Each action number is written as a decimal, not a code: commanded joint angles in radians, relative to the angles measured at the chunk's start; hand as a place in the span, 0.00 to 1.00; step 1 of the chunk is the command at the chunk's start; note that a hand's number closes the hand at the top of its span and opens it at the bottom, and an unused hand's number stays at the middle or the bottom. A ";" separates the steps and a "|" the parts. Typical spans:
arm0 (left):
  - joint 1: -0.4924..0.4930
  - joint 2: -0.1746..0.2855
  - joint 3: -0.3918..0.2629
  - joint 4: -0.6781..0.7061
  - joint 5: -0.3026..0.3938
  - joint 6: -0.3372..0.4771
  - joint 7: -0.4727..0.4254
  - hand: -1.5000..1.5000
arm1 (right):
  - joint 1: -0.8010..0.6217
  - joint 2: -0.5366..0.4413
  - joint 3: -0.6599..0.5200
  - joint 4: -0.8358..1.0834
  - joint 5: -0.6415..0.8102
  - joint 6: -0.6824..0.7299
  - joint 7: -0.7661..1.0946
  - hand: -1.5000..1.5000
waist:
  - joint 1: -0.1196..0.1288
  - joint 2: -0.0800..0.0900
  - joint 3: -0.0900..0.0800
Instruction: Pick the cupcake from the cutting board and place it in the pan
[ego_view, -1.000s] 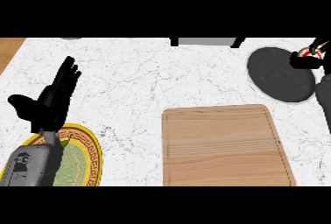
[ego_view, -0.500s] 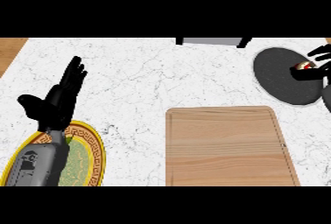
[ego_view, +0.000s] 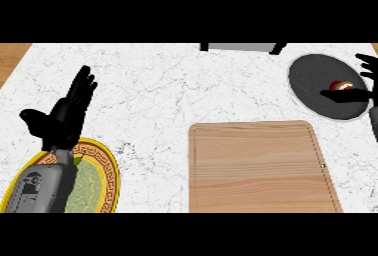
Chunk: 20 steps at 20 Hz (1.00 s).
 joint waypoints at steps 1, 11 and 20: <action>0.016 -0.006 -0.002 -0.027 -0.004 0.011 0.004 0.50 | 0.012 0.009 -0.072 -0.016 -0.074 -0.039 -0.129 0.00 | -0.006 -0.008 0.000; 0.028 0.037 0.050 0.016 0.007 0.000 0.015 0.50 | 0.112 -0.014 -0.213 -0.069 -0.306 0.257 -0.298 0.00 | -0.070 -0.034 -0.006; 0.069 0.033 0.062 -0.031 0.008 0.018 0.030 0.50 | 0.349 0.042 -0.174 -0.426 -0.398 0.463 -0.248 0.00 | -0.120 -0.055 -0.012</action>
